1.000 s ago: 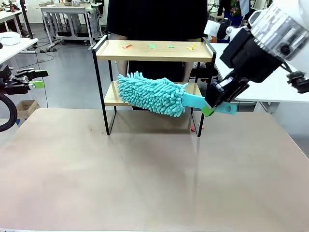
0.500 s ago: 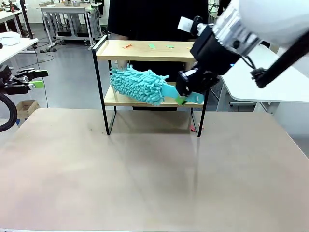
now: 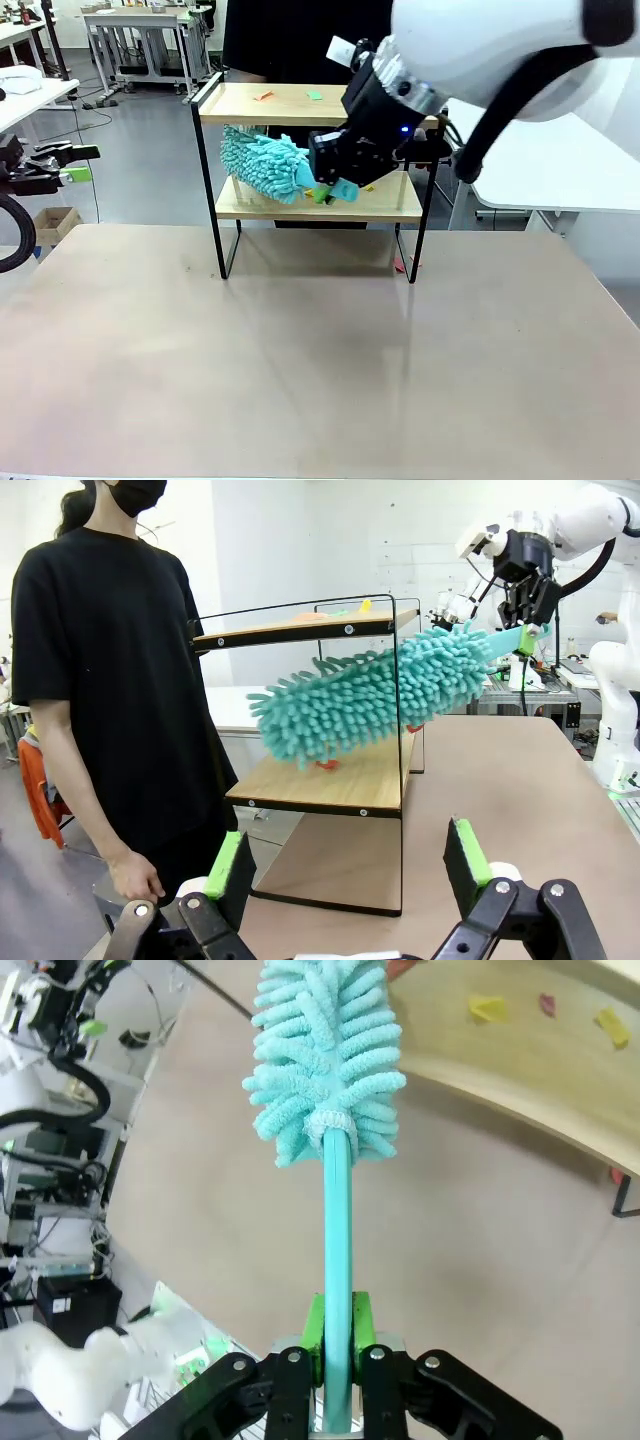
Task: Clean the shelf.
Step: Clean the specific section of the Shelf indicated by the human with the Duster.
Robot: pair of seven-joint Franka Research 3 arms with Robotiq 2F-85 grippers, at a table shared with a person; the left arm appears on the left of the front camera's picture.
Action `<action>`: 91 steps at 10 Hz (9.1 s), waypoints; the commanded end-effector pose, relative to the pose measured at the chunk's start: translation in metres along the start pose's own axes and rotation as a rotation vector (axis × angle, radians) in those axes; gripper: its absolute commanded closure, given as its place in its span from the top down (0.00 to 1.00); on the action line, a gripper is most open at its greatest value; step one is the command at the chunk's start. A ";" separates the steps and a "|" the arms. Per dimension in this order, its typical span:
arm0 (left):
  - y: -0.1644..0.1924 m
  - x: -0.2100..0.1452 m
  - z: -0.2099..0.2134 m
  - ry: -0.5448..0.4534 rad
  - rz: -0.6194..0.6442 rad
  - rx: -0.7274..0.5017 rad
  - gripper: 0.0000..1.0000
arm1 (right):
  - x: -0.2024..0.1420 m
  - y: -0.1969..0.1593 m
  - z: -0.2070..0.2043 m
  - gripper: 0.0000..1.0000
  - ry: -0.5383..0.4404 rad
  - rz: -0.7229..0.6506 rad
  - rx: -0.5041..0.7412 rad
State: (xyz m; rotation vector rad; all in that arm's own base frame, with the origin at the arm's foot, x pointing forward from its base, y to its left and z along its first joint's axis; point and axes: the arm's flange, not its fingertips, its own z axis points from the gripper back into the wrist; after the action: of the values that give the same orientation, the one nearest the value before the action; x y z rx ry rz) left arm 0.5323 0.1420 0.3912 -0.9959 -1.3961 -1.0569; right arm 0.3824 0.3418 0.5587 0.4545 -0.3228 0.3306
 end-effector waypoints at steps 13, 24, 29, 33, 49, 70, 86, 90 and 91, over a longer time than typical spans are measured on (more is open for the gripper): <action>-0.001 0.003 0.000 0.001 -0.013 -0.004 1.00 | 0.032 0.041 -0.103 0.13 -0.158 -0.149 -0.092; -0.001 0.003 0.000 0.001 -0.013 -0.004 1.00 | 0.012 0.008 -0.100 0.13 -0.093 -0.204 -0.118; -0.001 0.003 0.000 0.001 -0.013 -0.004 1.00 | -0.016 -0.053 -0.059 0.13 -0.120 -0.327 -0.160; -0.001 0.003 0.000 0.001 -0.013 -0.004 1.00 | -0.048 -0.100 -0.004 0.13 -0.113 -0.357 -0.300; -0.001 0.003 0.000 0.001 -0.013 -0.004 1.00 | -0.088 -0.077 0.064 0.13 -0.225 -0.139 -0.417; -0.001 0.003 0.000 0.001 -0.013 -0.004 1.00 | -0.202 -0.193 0.196 0.13 0.619 0.420 -0.118; -0.001 0.003 0.000 0.001 -0.013 -0.004 1.00 | -0.200 -0.188 0.191 0.13 0.618 0.386 -0.116; -0.001 0.003 0.000 0.001 -0.013 -0.004 1.00 | -0.200 -0.188 0.191 0.13 0.618 0.386 -0.116; -0.001 0.003 0.000 0.001 -0.013 -0.004 1.00 | -0.200 -0.188 0.191 0.13 0.618 0.386 -0.116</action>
State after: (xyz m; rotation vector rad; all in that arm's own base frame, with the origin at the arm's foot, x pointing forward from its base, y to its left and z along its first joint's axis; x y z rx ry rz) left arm 0.5324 0.1420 0.3914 -0.9956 -1.3963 -1.0574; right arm 0.2311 0.0436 0.5753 0.1652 0.1807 0.8183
